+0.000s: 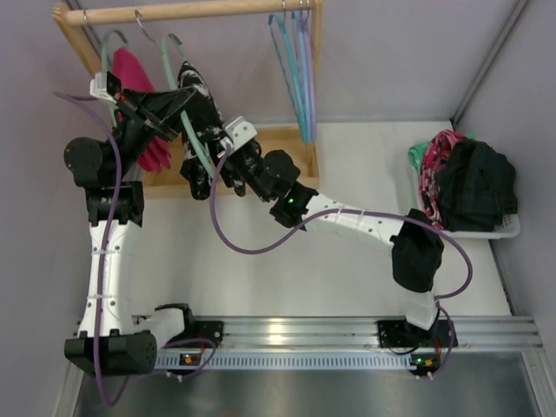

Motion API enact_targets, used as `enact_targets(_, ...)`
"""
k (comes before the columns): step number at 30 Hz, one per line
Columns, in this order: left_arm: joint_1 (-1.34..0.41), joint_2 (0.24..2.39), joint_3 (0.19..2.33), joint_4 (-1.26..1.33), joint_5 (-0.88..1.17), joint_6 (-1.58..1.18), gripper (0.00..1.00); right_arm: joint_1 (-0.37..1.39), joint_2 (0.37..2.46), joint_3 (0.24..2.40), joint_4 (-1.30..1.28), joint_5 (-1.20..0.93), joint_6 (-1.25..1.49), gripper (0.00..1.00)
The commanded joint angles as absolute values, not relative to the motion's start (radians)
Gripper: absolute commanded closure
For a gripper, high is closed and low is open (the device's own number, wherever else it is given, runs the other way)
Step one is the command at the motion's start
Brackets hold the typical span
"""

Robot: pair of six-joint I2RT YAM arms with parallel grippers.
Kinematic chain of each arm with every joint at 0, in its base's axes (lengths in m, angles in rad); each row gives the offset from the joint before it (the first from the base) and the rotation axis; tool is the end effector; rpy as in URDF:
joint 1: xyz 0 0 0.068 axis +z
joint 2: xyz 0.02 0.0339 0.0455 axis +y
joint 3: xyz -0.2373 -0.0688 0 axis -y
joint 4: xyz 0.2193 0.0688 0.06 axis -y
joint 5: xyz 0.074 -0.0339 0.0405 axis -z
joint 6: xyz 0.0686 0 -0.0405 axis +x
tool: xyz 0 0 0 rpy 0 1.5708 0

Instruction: Remove the trousers from the hanger

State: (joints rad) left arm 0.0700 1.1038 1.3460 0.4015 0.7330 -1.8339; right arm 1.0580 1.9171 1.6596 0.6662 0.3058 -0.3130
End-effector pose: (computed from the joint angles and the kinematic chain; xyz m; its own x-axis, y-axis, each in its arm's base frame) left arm 0.2143 -0.0310 0.5112 -0.6210 -0.7629 -0.1797 0.4528 -0.1620 -0.8768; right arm 0.2416 0.3871 0.3943 0.3996 0.1113 -0.9099 -0.6016 0.7808 -0.1687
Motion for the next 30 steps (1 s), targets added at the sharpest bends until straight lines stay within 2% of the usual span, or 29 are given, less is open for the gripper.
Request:
enact_targets(1,0.066,1.049,1.341,0.568,0.701,-1.783,1.00,1.023,1.757,1.657,0.655,0.270,-0.252,1.00)
enact_targets(13,0.067,0.980,1.089,0.522,0.768,-1.648,1.00,0.980,1.559,1.654,0.476,0.235,-0.153,1.00)
enact_targets(23,0.068,0.925,0.945,0.408,0.784,-1.502,1.00,0.971,1.488,1.683,0.434,0.222,-0.137,1.00)
enact_targets(30,0.067,0.896,0.887,0.354,0.787,-1.436,1.00,0.971,1.465,1.778,0.397,0.222,-0.095,1.00)
